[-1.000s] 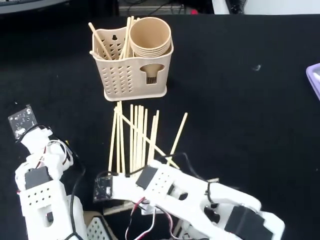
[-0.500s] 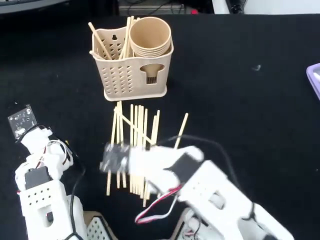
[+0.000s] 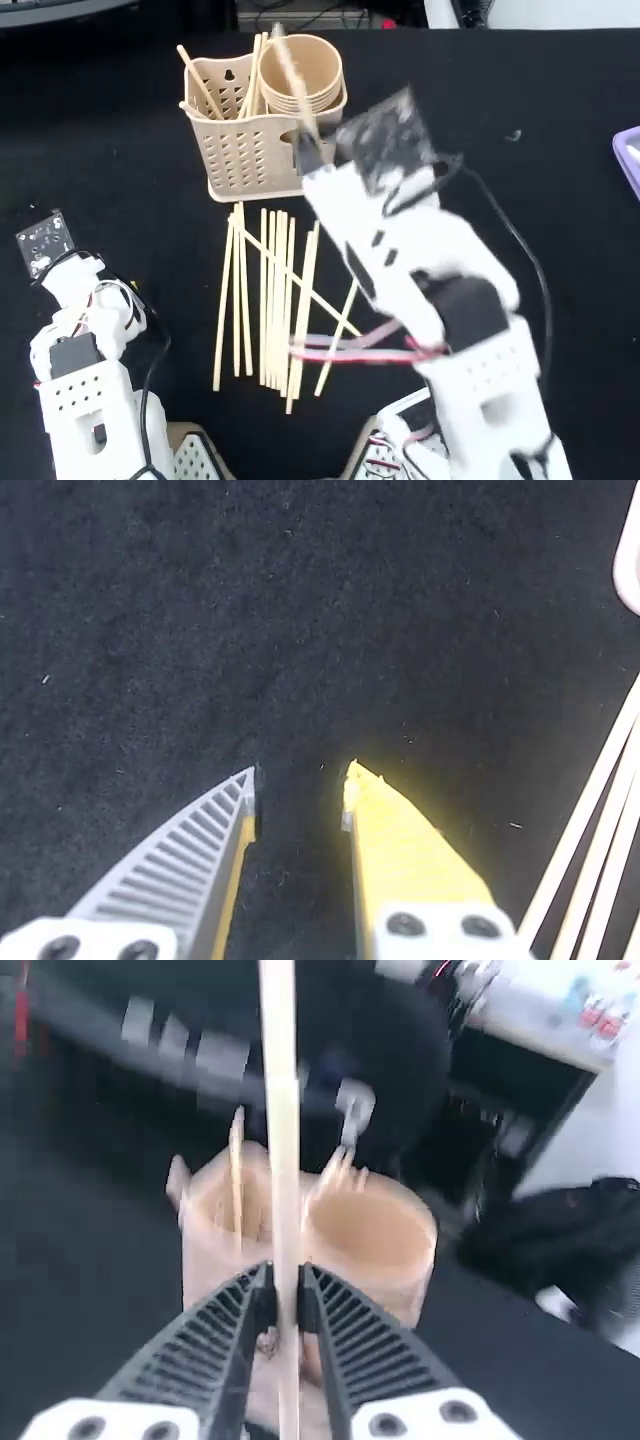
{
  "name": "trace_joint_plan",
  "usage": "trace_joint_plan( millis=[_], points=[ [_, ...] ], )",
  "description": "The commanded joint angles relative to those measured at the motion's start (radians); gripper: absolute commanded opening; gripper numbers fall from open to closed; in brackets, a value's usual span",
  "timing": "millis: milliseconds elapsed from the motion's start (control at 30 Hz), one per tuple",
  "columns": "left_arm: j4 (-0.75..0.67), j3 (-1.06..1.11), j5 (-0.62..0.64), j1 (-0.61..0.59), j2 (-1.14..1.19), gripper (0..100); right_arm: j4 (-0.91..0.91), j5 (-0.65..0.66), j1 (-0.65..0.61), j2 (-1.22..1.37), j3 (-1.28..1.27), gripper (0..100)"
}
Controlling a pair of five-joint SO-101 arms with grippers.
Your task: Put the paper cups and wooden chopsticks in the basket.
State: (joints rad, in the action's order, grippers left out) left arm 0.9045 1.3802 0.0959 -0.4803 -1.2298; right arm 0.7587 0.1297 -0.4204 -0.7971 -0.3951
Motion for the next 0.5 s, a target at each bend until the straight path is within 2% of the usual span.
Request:
trace_joint_plan(
  millis=[0, 100, 167, 467],
  points=[
    [-0.014, -0.008, 0.011, -0.005, -0.014, 15, -0.305, -0.123, 0.009, 0.128, 0.09, 1.1],
    [-0.014, -0.008, 0.011, -0.002, -0.014, 15, -0.474, -0.149, 0.008, 0.249, 0.168, 1.1],
    [-0.014, -0.008, 0.011, -0.002, -0.014, 15, -0.522, -0.164, 0.008, 0.331, 0.237, 1.1],
    [-0.014, -0.008, 0.011, -0.004, -0.014, 15, -0.496, -0.218, 0.008, 0.731, 0.578, 1.1]
  ],
)
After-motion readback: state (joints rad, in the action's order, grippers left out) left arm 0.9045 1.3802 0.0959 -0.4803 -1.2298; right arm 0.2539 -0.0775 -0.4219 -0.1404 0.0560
